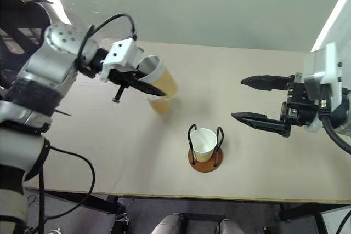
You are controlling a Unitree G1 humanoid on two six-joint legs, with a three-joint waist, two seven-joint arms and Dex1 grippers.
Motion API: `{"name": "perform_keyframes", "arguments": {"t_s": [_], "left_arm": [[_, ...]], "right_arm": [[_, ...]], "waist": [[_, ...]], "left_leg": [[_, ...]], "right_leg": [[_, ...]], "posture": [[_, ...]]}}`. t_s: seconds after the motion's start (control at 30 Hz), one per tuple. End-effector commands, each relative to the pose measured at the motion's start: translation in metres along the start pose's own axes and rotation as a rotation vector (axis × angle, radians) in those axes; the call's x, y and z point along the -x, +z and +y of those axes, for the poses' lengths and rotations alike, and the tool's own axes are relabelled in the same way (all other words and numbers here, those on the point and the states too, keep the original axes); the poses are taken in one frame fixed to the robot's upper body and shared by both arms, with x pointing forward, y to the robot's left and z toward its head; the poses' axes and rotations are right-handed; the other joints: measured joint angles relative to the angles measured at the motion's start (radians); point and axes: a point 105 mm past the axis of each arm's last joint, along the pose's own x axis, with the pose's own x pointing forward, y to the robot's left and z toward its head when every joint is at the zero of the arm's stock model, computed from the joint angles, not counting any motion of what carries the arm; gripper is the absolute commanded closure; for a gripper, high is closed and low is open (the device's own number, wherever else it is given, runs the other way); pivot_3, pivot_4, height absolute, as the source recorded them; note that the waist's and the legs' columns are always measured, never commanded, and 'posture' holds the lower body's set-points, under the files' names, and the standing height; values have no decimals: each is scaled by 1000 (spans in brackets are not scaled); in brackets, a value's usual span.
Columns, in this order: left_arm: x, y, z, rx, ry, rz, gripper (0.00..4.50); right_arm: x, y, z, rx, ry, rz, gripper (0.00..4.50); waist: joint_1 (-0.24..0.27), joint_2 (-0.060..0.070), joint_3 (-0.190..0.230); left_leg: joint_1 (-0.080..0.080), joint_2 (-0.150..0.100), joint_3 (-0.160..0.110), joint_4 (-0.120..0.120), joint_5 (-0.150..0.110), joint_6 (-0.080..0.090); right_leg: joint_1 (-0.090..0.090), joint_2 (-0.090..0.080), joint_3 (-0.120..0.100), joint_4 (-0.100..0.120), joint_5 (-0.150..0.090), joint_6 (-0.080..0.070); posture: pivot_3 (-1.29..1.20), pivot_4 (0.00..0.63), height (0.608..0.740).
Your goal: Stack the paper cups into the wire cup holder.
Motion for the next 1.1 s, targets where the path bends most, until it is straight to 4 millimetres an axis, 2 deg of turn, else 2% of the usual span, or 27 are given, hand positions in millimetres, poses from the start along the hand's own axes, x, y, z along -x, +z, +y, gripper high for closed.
{"name": "perform_keyframes", "arguments": {"t_s": [0.03,0.17,0.23,0.57,0.83,1.1], "left_arm": [[-17,23,4,-82,-96,-72,4492],[-39,39,4,-133,-184,-113,4492],[-48,45,2,-156,-228,-124,4492],[-75,68,-16,-291,-411,-148,4492],[-86,76,-25,-340,-497,-153,4492],[-97,71,-32,-357,-554,-135,4492]], "right_arm": [[12,13,2,65,-75,7,780],[13,15,11,69,-119,15,780],[14,15,16,67,-143,22,780],[18,17,27,75,-234,43,780],[18,20,33,77,-266,44,780],[18,21,37,72,-305,52,780]], "waist": [[-2,0,0],[-7,1,1],[-4,1,1],[7,1,1],[8,2,1],[10,2,1]], "left_leg": [[0,0,0,1,0,0],[-5,0,2,8,3,0],[-6,0,3,11,5,7],[-9,-5,9,20,-4,19],[-9,-5,21,36,-20,25],[-8,-5,24,37,-24,32]], "right_leg": [[0,0,0,0,0,2],[0,0,1,0,-1,10],[0,0,2,0,-3,14],[1,-1,16,-2,-6,29],[2,-1,29,0,-8,39],[2,-3,30,0,-8,39]], "posture": [[0,150,740],[0,150,740],[0,150,740],[0,150,740],[0,150,740],[0,150,740]]}}
